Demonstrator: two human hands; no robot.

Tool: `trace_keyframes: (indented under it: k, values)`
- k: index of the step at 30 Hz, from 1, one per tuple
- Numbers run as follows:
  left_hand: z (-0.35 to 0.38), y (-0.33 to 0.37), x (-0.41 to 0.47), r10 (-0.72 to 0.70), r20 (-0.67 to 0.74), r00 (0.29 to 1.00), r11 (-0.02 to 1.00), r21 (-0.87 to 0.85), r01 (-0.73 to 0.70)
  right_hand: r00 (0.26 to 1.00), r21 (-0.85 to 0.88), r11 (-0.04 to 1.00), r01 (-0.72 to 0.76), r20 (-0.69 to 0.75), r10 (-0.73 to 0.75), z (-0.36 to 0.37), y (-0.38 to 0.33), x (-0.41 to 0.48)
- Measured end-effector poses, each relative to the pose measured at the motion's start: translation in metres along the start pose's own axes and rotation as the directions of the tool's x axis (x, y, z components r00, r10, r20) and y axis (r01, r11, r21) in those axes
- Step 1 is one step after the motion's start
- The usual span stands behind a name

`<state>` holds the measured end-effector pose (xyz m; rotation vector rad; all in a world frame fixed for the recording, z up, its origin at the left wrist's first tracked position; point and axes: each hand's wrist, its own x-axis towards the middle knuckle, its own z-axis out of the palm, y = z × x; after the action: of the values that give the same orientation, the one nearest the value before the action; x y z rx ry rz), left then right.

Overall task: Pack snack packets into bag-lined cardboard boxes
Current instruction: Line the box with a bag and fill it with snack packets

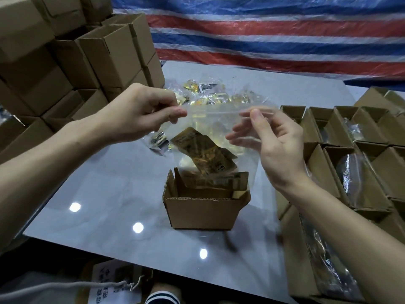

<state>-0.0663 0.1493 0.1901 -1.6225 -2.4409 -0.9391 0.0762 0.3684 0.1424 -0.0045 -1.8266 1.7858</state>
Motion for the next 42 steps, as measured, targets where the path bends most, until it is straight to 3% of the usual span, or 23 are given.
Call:
trace_keyframes:
  k: [15, 18, 21, 24, 30, 32, 35, 39, 42]
  values:
    - [-0.008, -0.011, -0.007, -0.083, -0.025, 0.996, 0.995, -0.057, 0.081, 0.994, 0.076, 0.991, -0.108, 0.022, 0.106, 0.012, 0.014, 0.004]
    - [0.001, -0.016, -0.012, -0.148, 0.057, 0.987, 0.986, -0.073, 0.152, 0.982, -0.011, 0.982, -0.186, 0.044, 0.186, 0.005, 0.024, 0.002]
    - [0.014, -0.025, -0.016, -0.204, 0.158, 0.966, 0.969, -0.106, 0.222, 0.980, -0.243, 0.952, -0.185, 0.027, 0.197, -0.004, 0.035, -0.001]
    - [0.030, -0.034, -0.019, -0.256, 0.258, 0.932, 0.949, -0.119, 0.294, 0.976, -0.429, 0.883, -0.190, 0.016, 0.218, -0.011, 0.043, -0.003]
    - [0.060, -0.046, -0.019, -0.327, 0.479, 0.815, 0.937, 0.052, 0.346, 0.892, -0.675, 0.675, -0.297, 0.057, 0.449, -0.021, 0.051, -0.002]
    - [0.066, -0.047, -0.016, -0.342, 0.369, 0.864, 0.939, 0.172, 0.298, 0.895, -0.659, 0.678, -0.326, 0.017, 0.446, -0.021, 0.052, -0.003]
    - [0.073, -0.045, -0.017, -0.195, 0.085, 0.977, 0.933, 0.323, 0.158, 0.940, -0.654, 0.706, -0.270, -0.021, 0.340, -0.024, 0.054, -0.002]
    - [0.087, -0.038, -0.028, -0.121, 0.013, 0.993, 0.903, 0.417, 0.105, 0.919, -0.730, 0.631, -0.261, 0.012, 0.394, -0.029, 0.061, -0.004]
    - [0.101, -0.034, -0.036, -0.033, -0.109, 0.994, 0.878, 0.472, 0.081, 0.924, -0.700, 0.652, -0.292, -0.029, 0.382, -0.026, 0.066, -0.008]
